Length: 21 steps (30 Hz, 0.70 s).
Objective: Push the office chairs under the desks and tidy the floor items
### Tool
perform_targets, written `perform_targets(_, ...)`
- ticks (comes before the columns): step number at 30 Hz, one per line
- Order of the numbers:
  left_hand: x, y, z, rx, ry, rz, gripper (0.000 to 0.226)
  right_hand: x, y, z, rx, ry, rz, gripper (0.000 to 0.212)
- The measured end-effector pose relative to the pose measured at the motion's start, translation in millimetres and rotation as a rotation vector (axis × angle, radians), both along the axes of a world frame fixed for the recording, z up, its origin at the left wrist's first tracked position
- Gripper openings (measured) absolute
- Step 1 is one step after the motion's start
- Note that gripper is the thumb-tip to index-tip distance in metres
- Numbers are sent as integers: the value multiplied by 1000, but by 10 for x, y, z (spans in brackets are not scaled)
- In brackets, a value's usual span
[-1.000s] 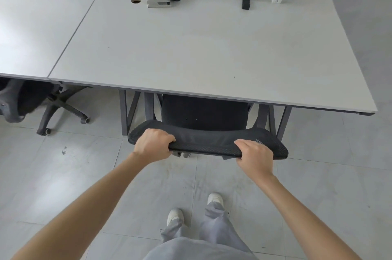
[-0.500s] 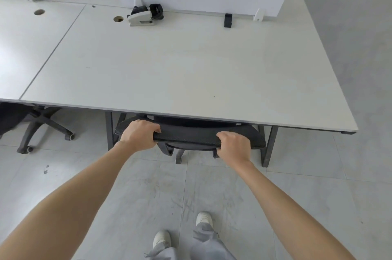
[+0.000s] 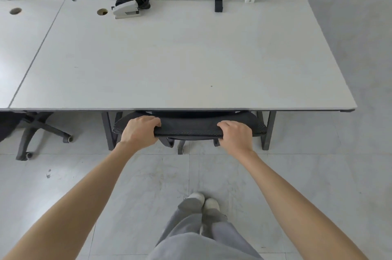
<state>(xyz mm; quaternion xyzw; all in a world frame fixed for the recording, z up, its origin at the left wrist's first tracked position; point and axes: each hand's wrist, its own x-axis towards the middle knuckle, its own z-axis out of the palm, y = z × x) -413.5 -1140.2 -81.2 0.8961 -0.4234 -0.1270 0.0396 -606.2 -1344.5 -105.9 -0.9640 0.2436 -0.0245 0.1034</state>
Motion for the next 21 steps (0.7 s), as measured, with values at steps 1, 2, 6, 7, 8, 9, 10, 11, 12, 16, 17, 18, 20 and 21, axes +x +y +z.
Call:
perform_targets(1, -36, -7, 7, -9, 12, 29, 29, -10, -8, 33, 33, -2, 11, 30)
perform_targets(2, -93, -3, 14, -32, 23, 53, 29, -24, -16, 69, 61, -8, 33, 31)
perform_targets(6, -501, 30, 144, -285, 185, 26, 30, -258, -40, 229, 126, -78, 134, 30)
perform_targets(7, -638, 34, 211, -367, 264, 14, 28, -373, -16, 271, 160, -116, 105, 31)
perform_targets(8, -776, 35, 284, -446, 340, 14, 27, -506, 24, 319, 224, -152, 46, 32)
perform_targets(9, -908, 35, 346, -514, 412, 29, 26, -655, 87, 369, 309, -189, -36, 35)
perform_targets(10, -1039, 31, 391, -566, 482, 49, 26, -808, 165, 418, 388, -231, -127, 38)
perform_targets(11, -1166, 11, 400, -595, 563, 64, 26, -975, 244, 440, 447, -275, -224, 40)
perform_targets(12, -1290, -25, 373, -594, 657, 74, 27, -1145, 314, 436, 493, -320, -322, 41)
perform_targets(16, -1682, -271, 39, -417, 995, 89, 30, -1855, 621, 253, 713, -417, -742, 34)
perform_targets(17, -1762, -369, -26, -367, 1033, 71, 29, -2020, 714, 204, 762, -450, -855, 33)
perform_targets(18, -1849, -493, -65, -315, 1063, 40, 29, -2177, 807, 153, 801, -489, -963, 32)
perform_targets(20, -2044, -813, -92, -234, 1101, -51, 28, -2460, 956, 91, 854, -571, -1162, 31)
perform_targets(21, -2161, -1017, -83, -207, 1114, -105, 27, -2596, 987, 69, 866, -615, -1245, 30)
